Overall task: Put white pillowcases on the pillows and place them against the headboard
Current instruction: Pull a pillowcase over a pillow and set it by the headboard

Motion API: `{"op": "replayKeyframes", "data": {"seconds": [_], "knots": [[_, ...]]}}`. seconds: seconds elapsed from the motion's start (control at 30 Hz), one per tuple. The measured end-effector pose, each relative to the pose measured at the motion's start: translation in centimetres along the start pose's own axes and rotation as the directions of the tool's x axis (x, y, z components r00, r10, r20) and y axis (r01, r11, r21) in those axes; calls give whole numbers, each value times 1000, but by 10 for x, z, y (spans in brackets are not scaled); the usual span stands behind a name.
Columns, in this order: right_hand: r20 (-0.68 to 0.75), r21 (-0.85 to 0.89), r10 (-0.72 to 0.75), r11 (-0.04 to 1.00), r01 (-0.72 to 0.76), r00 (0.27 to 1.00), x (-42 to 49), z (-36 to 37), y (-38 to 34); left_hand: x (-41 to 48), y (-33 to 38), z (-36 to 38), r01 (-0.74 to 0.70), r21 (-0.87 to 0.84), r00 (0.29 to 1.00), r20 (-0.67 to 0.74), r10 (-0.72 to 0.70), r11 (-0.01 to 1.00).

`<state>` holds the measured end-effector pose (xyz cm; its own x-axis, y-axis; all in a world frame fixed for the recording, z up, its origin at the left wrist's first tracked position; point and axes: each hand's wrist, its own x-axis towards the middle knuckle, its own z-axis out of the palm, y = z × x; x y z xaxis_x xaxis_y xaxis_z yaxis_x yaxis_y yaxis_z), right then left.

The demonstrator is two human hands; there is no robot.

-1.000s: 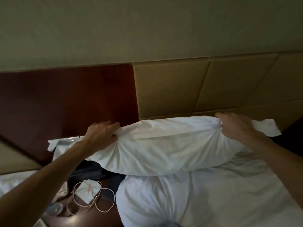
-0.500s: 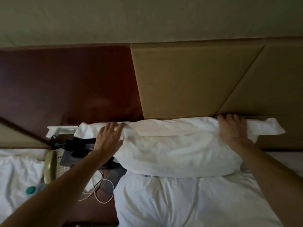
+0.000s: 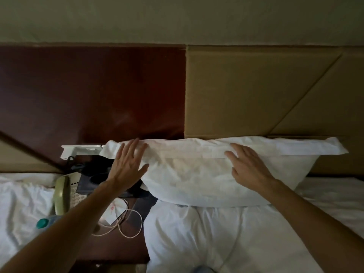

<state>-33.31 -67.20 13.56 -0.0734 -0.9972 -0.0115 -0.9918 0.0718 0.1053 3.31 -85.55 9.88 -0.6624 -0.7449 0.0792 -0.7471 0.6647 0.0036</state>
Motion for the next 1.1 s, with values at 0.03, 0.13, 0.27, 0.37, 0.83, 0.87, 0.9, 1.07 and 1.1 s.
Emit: {"op": "replayKeyframes", "data": {"seconds": [0.03,0.13,0.27,0.37,0.83,0.87,0.9,1.07,1.1], "knots": [[22,11,-5,1000,5,1000,7,-7,-12,1,-10,-2,10,-2,1000,-28,-10,1000],[80,32,32,999,-34,996,26,-29,-59,-7,-31,-8,113,-62,992,-57,-117,992],[177,62,87,993,-99,980,38,-47,-126,-20,-53,-7,92,-107,994,-43,-97,990],[288,150,133,972,-182,948,52,-52,-166,-28,-70,-3,181,-181,983,37,-178,967],[681,-43,128,990,-135,721,76,-44,-220,-26,-70,5,129,-198,929,366,-48,972],[696,-54,148,987,-155,702,70,-43,-215,-26,-65,2,124,-186,955,290,-66,975],[676,-50,162,984,-174,719,65,-42,-210,-26,-58,-2,98,-176,983,170,-68,979],[496,2,184,977,-213,849,43,-48,-180,-7,-32,-18,-121,-206,981,-172,85,971],[481,-1,182,978,-208,858,40,-50,-174,-1,-33,-19,-112,-219,982,-171,75,969]]}}
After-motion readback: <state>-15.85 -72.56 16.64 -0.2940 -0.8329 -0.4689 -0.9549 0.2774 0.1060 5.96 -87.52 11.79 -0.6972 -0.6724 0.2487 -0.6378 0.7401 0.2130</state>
